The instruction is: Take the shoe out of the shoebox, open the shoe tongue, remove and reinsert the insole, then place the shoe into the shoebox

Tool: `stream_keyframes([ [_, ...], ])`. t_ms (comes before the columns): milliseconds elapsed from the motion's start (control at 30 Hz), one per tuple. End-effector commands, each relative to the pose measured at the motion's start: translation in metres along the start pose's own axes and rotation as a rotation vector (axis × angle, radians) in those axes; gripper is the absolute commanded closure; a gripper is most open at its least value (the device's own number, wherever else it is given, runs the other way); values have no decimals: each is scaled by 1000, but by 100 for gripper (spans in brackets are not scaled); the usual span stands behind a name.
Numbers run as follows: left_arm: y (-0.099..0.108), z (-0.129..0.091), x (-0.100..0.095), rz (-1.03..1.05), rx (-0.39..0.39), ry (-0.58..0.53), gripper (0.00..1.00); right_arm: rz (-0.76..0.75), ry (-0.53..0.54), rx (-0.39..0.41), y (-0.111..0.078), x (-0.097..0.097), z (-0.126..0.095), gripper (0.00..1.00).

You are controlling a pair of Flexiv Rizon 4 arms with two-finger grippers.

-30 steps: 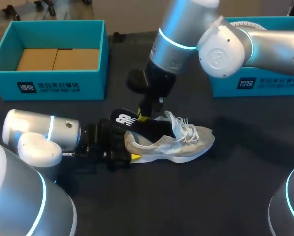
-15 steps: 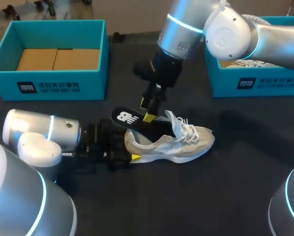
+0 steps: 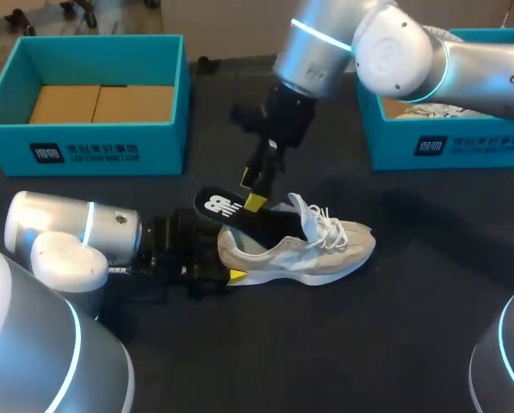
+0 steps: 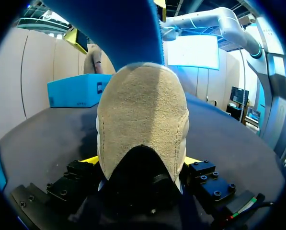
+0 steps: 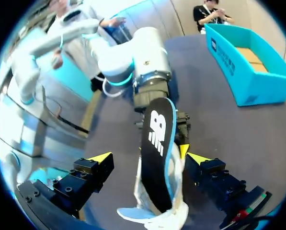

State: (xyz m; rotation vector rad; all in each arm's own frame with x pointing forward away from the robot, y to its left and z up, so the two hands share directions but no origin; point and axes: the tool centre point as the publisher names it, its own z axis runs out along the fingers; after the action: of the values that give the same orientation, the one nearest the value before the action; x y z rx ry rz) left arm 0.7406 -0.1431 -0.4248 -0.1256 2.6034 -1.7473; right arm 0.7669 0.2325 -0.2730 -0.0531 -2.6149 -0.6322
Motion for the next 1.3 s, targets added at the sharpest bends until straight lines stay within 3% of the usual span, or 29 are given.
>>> stream_keyframes([
  [33,1,2,0,0,-3,1,100,35,70,-34,-4,-9,5,0],
  [400,1,2,0,0,-3,1,100,124,198,-115,-9,-10,23,0],
  [967,1,2,0,0,-3,1,100,111,343,-89,-2,-8,36,0],
  [1033,1,2,0,0,-3,1,100,105,361,-82,0,-8,37,9],
  [1100,1,2,0,0,-3,1,100,103,370,-76,1,-7,40,11],
  [1133,1,2,0,0,-3,1,100,103,371,-75,1,-7,40,23],
  [1167,1,2,0,0,-3,1,100,103,379,-75,2,-6,41,28],
  [1300,1,2,0,0,-3,1,100,105,390,-81,2,-6,45,35],
])
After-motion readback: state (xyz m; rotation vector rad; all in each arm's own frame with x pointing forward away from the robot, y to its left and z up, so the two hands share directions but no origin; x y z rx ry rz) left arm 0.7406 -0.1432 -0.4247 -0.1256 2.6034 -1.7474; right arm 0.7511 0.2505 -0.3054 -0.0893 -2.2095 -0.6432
